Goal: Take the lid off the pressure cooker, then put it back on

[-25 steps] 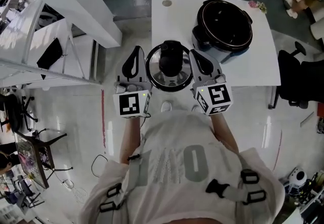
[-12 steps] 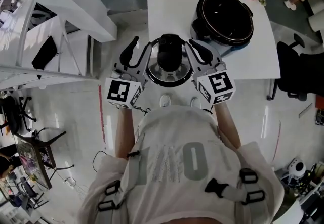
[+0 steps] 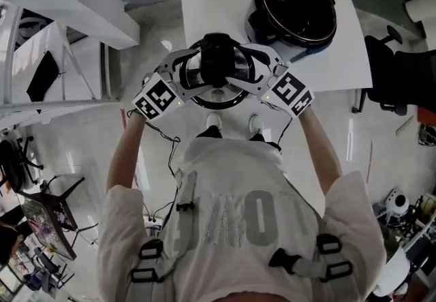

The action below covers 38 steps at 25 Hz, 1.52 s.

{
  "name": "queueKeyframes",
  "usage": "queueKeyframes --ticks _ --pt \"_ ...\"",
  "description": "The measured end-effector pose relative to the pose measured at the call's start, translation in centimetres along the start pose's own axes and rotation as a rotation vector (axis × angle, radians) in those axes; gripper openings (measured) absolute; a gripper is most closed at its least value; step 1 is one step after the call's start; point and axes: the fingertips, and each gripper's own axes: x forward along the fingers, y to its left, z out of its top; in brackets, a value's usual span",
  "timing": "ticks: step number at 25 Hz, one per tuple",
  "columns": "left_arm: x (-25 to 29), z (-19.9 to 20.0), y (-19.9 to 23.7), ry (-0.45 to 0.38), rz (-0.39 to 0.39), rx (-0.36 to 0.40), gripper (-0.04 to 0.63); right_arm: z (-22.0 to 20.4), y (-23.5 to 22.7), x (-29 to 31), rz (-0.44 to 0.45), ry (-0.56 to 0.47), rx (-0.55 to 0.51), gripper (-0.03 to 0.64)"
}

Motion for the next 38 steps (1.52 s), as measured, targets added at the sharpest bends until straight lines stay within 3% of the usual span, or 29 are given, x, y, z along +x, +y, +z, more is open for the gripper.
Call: queueKeyframes --ticks 5,11,16,24,38 --pt "2.6 -1.6 -0.3 0.022 -0.068 0.003 0.359 -3.6 1.0 0.9 0.036 0.106 -0.009 0.319" --pt "4.2 -2.8 -0.7 0.052 -0.180 0.025 0.360 -6.3 1.1 3.5 0.067 0.146 -0.001 0.324" --pt "4.8 -4.2 -0.6 0.082 -0.206 0.052 0.341 -7.6 1.5 5.6 0.103 0.175 0.000 0.325" --pt "4.7 -4.3 -0.6 0.023 -0.234 -0.013 0.286 -7.8 1.1 6.1 0.150 0.132 0.063 0.304" --pt "4.8 -4.2 -0.9 0.036 -0.262 -0.013 0.284 -7.8 1.3 6.3 0.205 0.107 0.060 0.291"
